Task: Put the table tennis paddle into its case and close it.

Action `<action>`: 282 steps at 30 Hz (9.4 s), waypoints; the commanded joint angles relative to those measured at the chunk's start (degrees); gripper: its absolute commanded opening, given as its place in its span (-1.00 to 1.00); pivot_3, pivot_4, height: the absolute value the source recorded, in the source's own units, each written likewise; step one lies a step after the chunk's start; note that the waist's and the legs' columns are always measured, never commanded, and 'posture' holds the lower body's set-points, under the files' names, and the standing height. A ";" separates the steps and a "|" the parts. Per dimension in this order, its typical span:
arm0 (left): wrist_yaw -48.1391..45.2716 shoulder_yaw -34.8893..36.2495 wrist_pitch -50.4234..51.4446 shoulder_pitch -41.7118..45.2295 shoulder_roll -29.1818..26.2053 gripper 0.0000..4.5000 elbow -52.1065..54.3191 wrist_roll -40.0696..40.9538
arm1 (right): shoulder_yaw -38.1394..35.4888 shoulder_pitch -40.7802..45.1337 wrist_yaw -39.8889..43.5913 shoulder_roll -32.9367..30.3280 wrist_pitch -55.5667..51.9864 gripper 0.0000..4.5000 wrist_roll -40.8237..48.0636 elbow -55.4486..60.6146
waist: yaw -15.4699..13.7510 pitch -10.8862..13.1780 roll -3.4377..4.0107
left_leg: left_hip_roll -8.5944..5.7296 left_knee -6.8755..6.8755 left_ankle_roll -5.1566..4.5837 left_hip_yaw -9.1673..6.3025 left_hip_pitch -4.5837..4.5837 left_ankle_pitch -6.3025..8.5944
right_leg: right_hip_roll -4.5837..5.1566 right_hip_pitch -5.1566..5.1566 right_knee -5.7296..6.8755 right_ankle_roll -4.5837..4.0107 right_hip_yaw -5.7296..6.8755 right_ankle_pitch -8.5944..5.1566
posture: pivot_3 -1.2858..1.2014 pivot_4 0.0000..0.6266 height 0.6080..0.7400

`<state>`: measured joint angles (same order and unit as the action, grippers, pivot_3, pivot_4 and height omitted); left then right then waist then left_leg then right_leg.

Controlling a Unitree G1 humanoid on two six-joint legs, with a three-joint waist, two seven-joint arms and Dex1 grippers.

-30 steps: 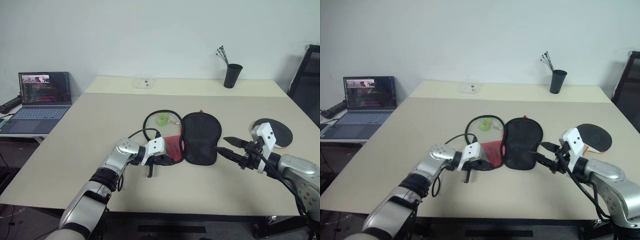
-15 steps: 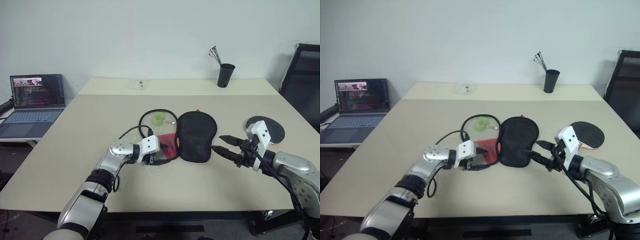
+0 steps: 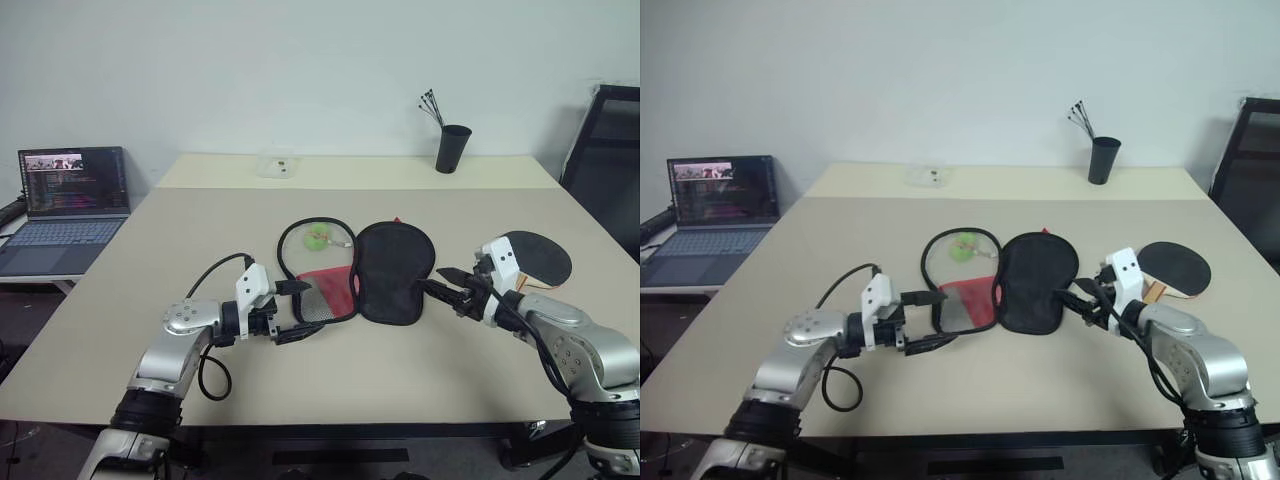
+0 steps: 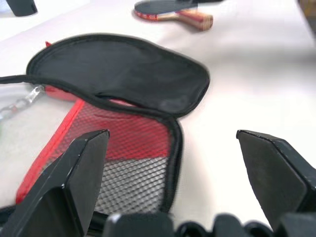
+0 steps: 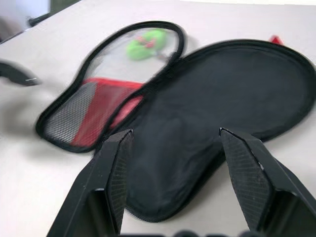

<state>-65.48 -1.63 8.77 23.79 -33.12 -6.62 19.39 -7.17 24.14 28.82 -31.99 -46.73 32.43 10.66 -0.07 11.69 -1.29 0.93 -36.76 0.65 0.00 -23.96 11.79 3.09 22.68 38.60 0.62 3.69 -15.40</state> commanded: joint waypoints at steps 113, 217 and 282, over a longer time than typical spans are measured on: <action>-0.60 -3.81 2.28 6.67 -1.58 1.00 7.46 -1.42 | -1.71 5.35 -11.75 2.11 -15.32 0.22 -18.73 -13.97 | 1.93 -0.22 -0.36 | 0.77 -0.09 -0.22 1.47 0.17 -0.11 | -1.06 0.66 0.11 0.15 -1.58 0.65 | 0.03 -0.52 1.00; 3.58 1.65 1.88 -1.20 -5.16 1.00 8.43 -0.73 | 15.57 2.55 6.10 2.60 -6.56 0.99 -10.88 3.83 | 1.62 -0.19 -0.35 | 0.76 -0.14 -0.21 1.54 -0.66 -0.11 | -1.07 1.53 0.25 0.11 -1.61 0.67 | 0.03 -0.52 1.00; 14.63 -5.36 -21.02 42.06 20.14 -0.99 -52.54 -20.94 | -0.95 4.23 10.54 -12.58 -13.69 1.00 2.80 16.49 | 0.28 -0.12 -0.66 | 0.60 -0.30 -0.20 1.74 -0.76 -0.11 | -0.99 1.48 0.27 0.15 -1.38 0.70 | 0.03 -0.52 1.00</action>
<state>-52.33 -6.70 -10.49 64.23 -13.23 -57.16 -0.46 -5.85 28.27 39.81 -43.81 -60.46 34.63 25.05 0.20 11.56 -1.95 1.56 -37.05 0.45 1.76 -24.69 11.68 2.08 24.16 38.88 0.77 2.29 -14.70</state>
